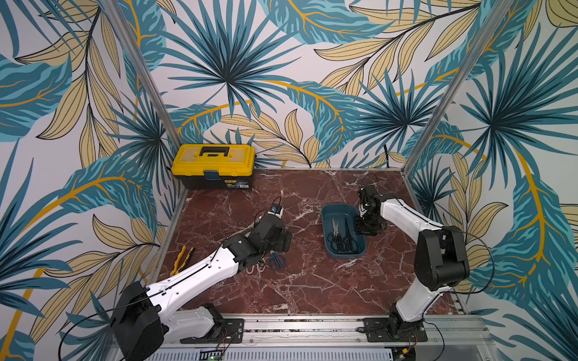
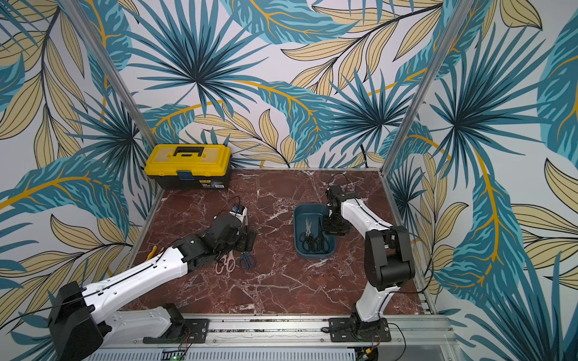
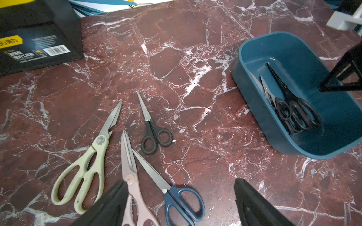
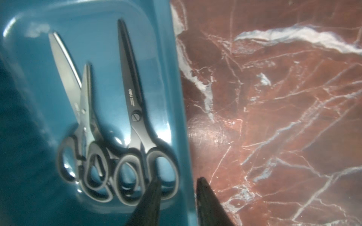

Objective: Put the scissors into the storage box
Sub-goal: Move the storage box to the center of the board, then pick up the scissors from the center of the board.

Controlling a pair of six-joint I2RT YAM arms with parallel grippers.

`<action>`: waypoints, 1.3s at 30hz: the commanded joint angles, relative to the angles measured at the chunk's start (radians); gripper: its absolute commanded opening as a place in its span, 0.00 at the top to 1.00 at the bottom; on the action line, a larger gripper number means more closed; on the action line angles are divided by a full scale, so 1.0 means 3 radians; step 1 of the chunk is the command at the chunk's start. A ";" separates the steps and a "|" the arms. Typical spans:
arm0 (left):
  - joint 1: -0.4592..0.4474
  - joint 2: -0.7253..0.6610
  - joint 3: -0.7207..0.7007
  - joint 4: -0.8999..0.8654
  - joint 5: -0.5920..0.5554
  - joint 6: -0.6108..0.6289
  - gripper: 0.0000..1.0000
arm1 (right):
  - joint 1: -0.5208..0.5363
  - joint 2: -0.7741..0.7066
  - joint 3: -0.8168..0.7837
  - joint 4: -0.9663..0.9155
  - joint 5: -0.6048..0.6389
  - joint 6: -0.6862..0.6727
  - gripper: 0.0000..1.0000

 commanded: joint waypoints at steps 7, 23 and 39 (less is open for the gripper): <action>-0.0006 -0.0224 -0.0142 0.0061 -0.0256 -0.0016 0.08 | 0.0137 0.0039 -0.0195 0.0162 -0.0250 0.0007 0.85; -0.0009 -0.0177 -0.0224 -0.0069 -0.0136 -0.0199 0.13 | 0.0334 0.0071 -0.0180 0.0181 -0.0070 0.0064 0.80; -0.0107 0.0560 -0.0119 -0.0196 0.0139 -0.1040 0.40 | 0.1081 -0.1562 -0.0733 0.1118 0.0836 -0.0361 0.50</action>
